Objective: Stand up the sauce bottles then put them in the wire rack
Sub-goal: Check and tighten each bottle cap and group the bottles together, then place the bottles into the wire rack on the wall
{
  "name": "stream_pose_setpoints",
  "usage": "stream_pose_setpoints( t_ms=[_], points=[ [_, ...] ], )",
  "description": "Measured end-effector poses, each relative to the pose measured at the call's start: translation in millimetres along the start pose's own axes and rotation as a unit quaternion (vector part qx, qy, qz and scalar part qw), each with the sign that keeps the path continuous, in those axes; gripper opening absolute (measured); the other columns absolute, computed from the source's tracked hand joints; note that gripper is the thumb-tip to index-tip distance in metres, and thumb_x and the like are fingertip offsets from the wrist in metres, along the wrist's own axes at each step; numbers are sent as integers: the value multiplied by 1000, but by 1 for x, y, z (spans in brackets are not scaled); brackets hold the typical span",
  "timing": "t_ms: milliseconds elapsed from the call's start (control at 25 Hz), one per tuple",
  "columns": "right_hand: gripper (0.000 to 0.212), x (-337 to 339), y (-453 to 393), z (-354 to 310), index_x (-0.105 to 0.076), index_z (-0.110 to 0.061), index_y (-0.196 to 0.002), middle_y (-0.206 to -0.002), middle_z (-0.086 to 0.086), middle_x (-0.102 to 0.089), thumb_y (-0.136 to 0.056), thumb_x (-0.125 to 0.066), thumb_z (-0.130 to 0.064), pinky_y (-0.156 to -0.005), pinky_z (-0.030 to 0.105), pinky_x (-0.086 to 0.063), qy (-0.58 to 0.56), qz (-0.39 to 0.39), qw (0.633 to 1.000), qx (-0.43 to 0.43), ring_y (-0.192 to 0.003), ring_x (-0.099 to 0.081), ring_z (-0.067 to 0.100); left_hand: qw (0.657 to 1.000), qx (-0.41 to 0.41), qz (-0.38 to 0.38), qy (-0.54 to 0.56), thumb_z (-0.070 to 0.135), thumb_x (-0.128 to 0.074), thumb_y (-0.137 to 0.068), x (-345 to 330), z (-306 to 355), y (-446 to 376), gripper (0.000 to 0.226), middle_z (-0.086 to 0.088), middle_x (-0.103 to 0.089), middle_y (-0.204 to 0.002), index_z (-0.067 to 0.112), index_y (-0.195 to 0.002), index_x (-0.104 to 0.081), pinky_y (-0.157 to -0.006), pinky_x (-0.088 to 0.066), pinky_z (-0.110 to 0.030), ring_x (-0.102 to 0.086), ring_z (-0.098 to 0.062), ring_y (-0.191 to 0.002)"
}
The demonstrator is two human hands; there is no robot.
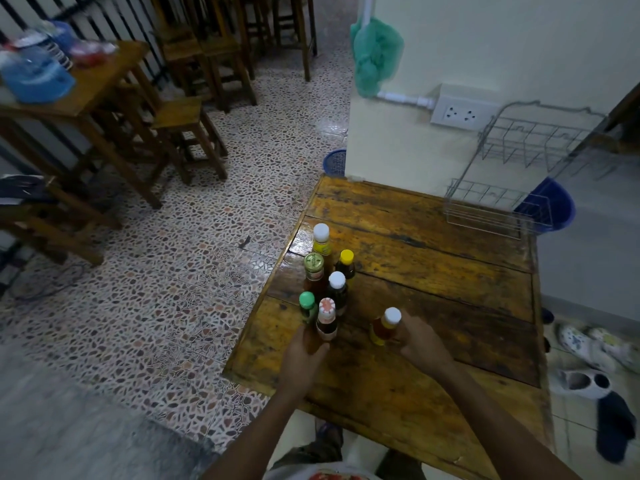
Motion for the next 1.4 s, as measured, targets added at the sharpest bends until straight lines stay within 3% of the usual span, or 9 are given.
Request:
stream_pose_setpoints(
  t_ms=[80,240,360,560,720,880,1040,1200,1400],
  points=[
    [74,-7,-2,2,-43,-19,-148,-135,6,-57,-85,-80,-27,-96,40,-48,-12,0,1000,-19,-123,-53,26,1000,-20,-5,8,35,-74,-95,-1,8,-1,39,44,-58,-106,52,-119,-49,-72,-43,-2,-54,25,-99],
    [74,-13,1,1,-42,-22,-149,-142,4,-55,-86,-79,-30,-101,44,-48,-39,12,999,-16,-129,-53,25,999,-28,-4,23,48,-72,-93,-4,13,-6,28,24,-68,-110,49,-114,-55,-76,-48,-20,-63,5,-105],
    [73,-17,5,2,-45,-23,-146,-141,0,-56,-84,-79,-40,-98,44,-51,-47,35,998,-27,-126,-55,21,999,-37,10,10,47,-77,-90,-5,14,-9,29,19,-67,-108,47,-108,-54,-73,-48,-22,-63,4,-100],
    [68,-19,6,1,-47,-20,-139,-130,3,-59,-81,-83,-32,-91,44,-53,-29,42,999,-14,-118,-57,23,996,-68,-14,-57,35,-79,-90,-12,16,-8,49,2,-57,-128,24,-133,-58,-94,-56,-42,-61,-17,-114],
    [79,-18,2,8,-35,-29,-153,-130,5,-55,-87,-76,-18,-93,41,-51,16,8,1000,6,-118,-57,25,994,-77,-26,-72,25,-77,-92,-9,17,-9,51,1,-57,-133,23,-138,-58,-96,-56,-43,-61,-19,-118],
    [71,-18,5,10,-46,-12,-146,-142,7,-56,-84,-80,-17,-105,43,-48,-48,37,998,-16,-132,-52,26,995,-76,-48,-45,21,-80,-89,-7,14,-14,45,9,-66,-122,28,-129,-62,-92,-55,-41,-63,-14,-114],
    [69,-19,12,18,-54,-12,-134,-121,-3,-68,-76,-87,-30,-82,26,-52,-95,81,991,-52,-110,-64,17,992,-71,-99,-28,23,-83,-86,-23,17,-13,56,24,-65,-121,48,-128,-54,-96,-53,-32,-61,-3,-116],
    [71,-12,12,23,-48,-31,-142,-142,-12,-55,-80,-83,-24,-103,26,-45,-78,55,995,21,-130,-50,5,993,-58,-102,-32,27,-83,-86,-46,20,-14,57,18,-67,-129,43,-135,-58,-101,-54,-41,-62,-7,-121],
    [69,0,11,37,-53,-32,-141,-145,-15,-54,-81,-81,-14,-112,27,-42,-108,54,992,23,-136,-47,3,993,-44,-103,-32,29,-87,-83,-67,41,-29,56,18,-70,-126,44,-129,-59,-102,-54,-40,-64,-8,-121]
  ],
)
Point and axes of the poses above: each hand's wrist, its own y-axis away from the middle knuckle, its own x-axis out of the back of the hand, z = x × y, the point moved 2 cm from there along -y, towards the middle knuckle
